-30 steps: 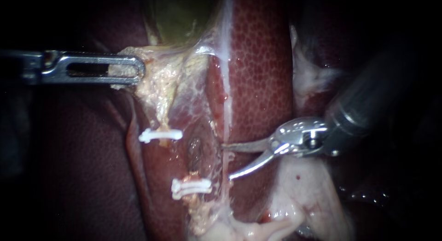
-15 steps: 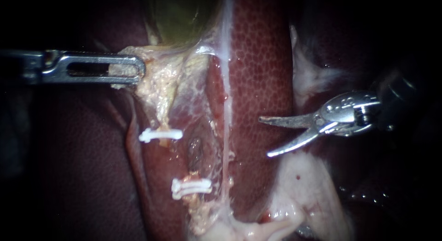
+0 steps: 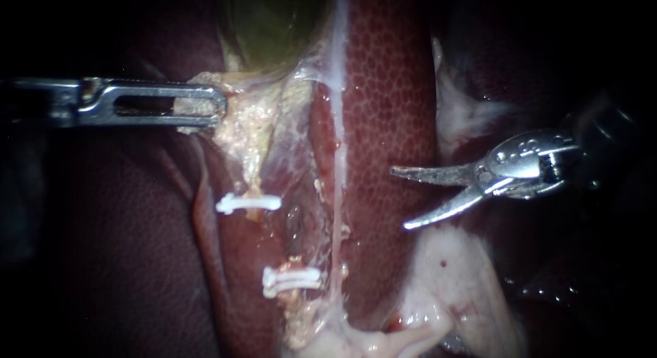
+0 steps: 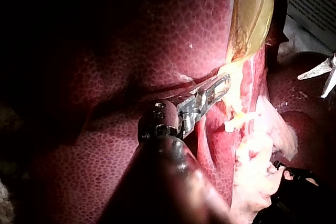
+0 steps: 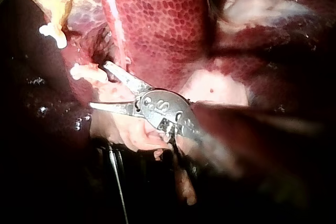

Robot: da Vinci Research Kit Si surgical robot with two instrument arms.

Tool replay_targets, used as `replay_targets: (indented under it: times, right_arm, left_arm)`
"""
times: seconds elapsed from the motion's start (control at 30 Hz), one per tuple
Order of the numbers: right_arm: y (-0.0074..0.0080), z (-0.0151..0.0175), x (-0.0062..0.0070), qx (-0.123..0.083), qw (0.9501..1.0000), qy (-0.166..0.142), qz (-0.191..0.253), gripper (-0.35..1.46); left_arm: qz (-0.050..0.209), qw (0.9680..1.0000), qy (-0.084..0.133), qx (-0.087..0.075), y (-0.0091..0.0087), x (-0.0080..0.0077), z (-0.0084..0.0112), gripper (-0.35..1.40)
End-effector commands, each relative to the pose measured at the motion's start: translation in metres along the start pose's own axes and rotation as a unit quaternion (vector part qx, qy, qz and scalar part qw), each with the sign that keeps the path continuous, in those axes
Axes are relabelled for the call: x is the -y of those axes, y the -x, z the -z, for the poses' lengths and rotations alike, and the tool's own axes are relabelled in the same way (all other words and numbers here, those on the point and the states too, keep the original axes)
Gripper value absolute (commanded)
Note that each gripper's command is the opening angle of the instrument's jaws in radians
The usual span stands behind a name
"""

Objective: Go back from the cut left tube

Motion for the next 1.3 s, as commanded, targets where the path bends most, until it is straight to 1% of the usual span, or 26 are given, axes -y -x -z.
replay_targets:
  times: [0.03,0.2,0.4,0.6,0.77,1.3]
  right_arm:
    - [0.0000,0.0000,0.0000,0.000,1.0000,0.000,0.000,1.43]
    - [0.0000,0.0000,0.0000,0.000,1.0000,0.000,0.000,1.43]
    - [0.0000,0.0000,0.0000,0.000,1.0000,0.001,0.000,1.43]
    - [0.0000,-0.0001,0.0000,-0.002,1.0000,0.001,-0.001,1.43]
    - [0.0000,-0.0001,0.0000,-0.003,1.0000,0.002,-0.001,1.43]
    - [-0.0001,-0.0002,0.0001,-0.006,1.0000,0.002,-0.001,1.43]
  left_arm:
    - [-0.002,1.0000,0.001,-0.004,-0.0003,-0.0001,-0.0004,-0.35]
    - [-0.005,0.9999,0.001,-0.013,-0.0014,-0.0004,-0.0022,-0.35]
    - [-0.012,0.9997,-0.002,-0.023,-0.0027,-0.0003,-0.0044,-0.35]
    - [-0.013,0.9995,-0.006,-0.026,-0.0033,-0.0001,-0.0060,-0.35]
    - [-0.014,0.9995,-0.006,-0.026,-0.0033,0.0000,-0.0062,-0.35]
    - [-0.013,0.9995,-0.007,-0.027,-0.0032,0.0000,-0.0061,-0.35]
